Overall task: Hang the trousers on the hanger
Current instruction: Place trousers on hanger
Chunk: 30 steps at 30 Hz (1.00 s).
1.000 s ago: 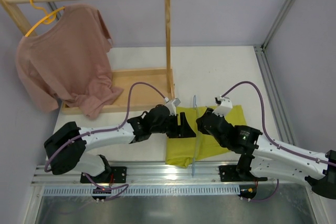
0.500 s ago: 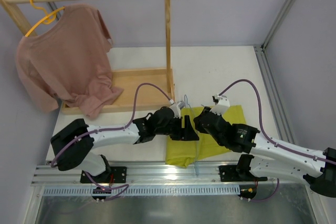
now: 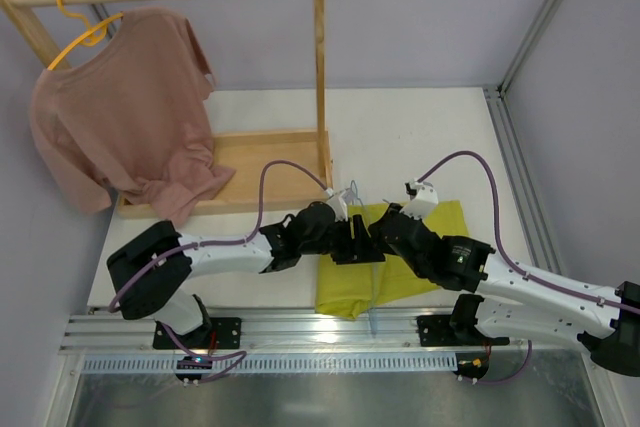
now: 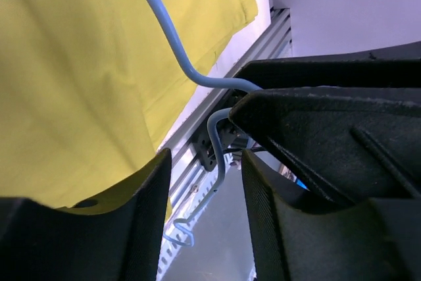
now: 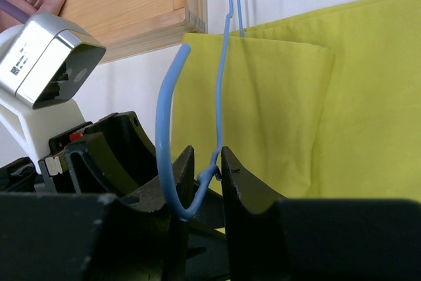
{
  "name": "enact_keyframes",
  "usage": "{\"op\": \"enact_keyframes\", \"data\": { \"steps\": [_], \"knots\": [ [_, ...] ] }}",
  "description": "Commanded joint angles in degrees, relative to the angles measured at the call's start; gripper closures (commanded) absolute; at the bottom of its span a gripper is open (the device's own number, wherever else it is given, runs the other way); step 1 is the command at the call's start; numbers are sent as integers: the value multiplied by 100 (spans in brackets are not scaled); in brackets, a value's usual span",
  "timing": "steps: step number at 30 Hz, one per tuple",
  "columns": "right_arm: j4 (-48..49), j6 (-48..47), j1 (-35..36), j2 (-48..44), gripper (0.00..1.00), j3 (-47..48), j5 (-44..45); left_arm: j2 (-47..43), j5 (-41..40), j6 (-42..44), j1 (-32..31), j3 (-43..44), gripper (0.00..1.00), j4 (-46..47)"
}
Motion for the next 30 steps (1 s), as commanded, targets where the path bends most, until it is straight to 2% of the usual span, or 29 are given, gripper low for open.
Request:
{"op": "enact_keyframes", "data": {
  "steps": [1,4,9,15,18,26,29,30],
  "knots": [
    [168,179,7,-58,74,106,68,76,46,-184,-13,246,53,475],
    [106,144,-1,-128,74,80,42,85,-33,-368,4,150,77,430],
    [115,-190,-1,-304,71,62,-142,173,81,-1018,92,-316,99,1255],
    [-166,-419,-1,-760,49,106,-231,234,362,-1301,118,-580,100,2073],
    [-385,-515,-1,-1077,42,132,-196,173,459,-1275,118,-589,100,2048],
    [-404,-691,-238,-1771,42,-377,-230,-12,862,-1064,267,-738,100,1916],
    [-1,-892,-615,-1886,42,-746,-563,23,1083,-1081,382,-835,100,2187],
    [114,-937,-738,-1860,42,-825,-948,23,1109,-1125,399,-870,100,2275]
  ]
}}
